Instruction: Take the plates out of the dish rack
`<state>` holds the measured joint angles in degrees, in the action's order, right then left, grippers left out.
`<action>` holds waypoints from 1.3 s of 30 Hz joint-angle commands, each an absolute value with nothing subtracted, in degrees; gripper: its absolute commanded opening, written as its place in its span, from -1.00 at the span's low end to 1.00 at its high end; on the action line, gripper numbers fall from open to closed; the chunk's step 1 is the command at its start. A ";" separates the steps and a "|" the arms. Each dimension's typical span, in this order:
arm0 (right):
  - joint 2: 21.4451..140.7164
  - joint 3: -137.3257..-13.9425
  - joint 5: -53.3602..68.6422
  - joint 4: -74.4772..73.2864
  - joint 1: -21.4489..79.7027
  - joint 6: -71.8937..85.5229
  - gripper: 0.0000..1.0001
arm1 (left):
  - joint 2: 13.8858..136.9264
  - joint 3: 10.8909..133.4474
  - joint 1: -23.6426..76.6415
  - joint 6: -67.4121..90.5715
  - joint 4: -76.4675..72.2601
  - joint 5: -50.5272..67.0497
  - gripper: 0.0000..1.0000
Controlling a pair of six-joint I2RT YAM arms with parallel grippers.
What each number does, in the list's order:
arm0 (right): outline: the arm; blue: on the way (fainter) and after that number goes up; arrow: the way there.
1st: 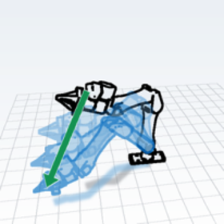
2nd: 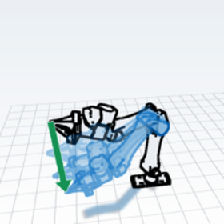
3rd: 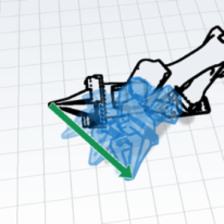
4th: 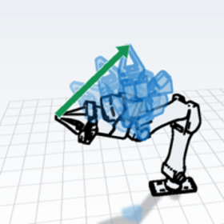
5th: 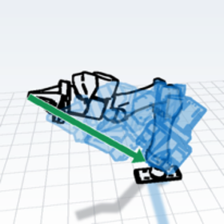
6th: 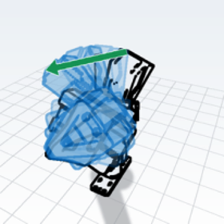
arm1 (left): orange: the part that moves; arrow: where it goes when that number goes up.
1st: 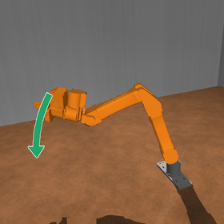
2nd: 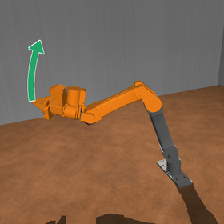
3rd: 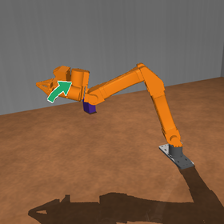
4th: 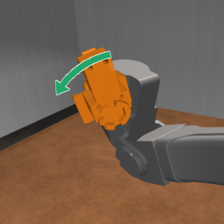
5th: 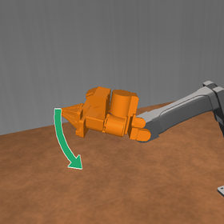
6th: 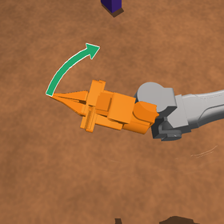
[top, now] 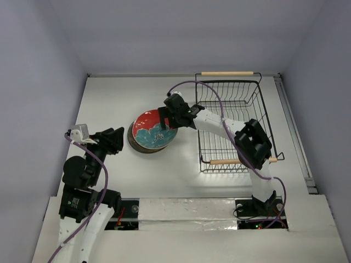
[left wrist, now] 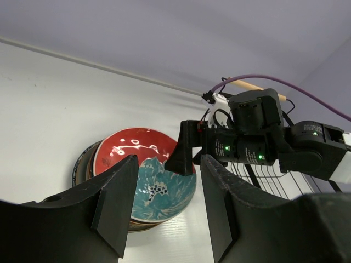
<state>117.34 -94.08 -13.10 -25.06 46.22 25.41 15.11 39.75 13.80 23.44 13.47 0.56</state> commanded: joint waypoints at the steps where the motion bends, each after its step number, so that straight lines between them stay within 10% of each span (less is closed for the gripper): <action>1: 117.86 -97.29 -10.55 -23.38 47.20 24.34 1.00 | 15.12 39.11 14.06 23.56 10.55 1.41 -0.08; 18: 119.53 -99.75 -0.44 -21.09 48.77 25.05 1.00 | 14.77 39.11 14.06 23.56 10.55 1.23 -0.08; 26: 112.43 -98.00 -14.12 -21.62 48.78 24.00 1.00 | 14.85 39.11 14.06 23.56 10.55 1.05 -0.07; 33: 99.33 -93.43 -21.87 -18.11 48.78 20.57 0.99 | 15.12 39.11 14.06 23.55 9.85 2.81 0.44; 37: 88.53 -88.17 -25.13 -14.08 48.78 18.55 0.59 | 15.91 39.11 14.06 23.38 9.49 4.04 0.79; 39: 79.66 -82.90 -27.32 -11.53 48.78 17.76 -0.37 | 16.35 39.29 13.54 23.38 9.67 3.78 0.85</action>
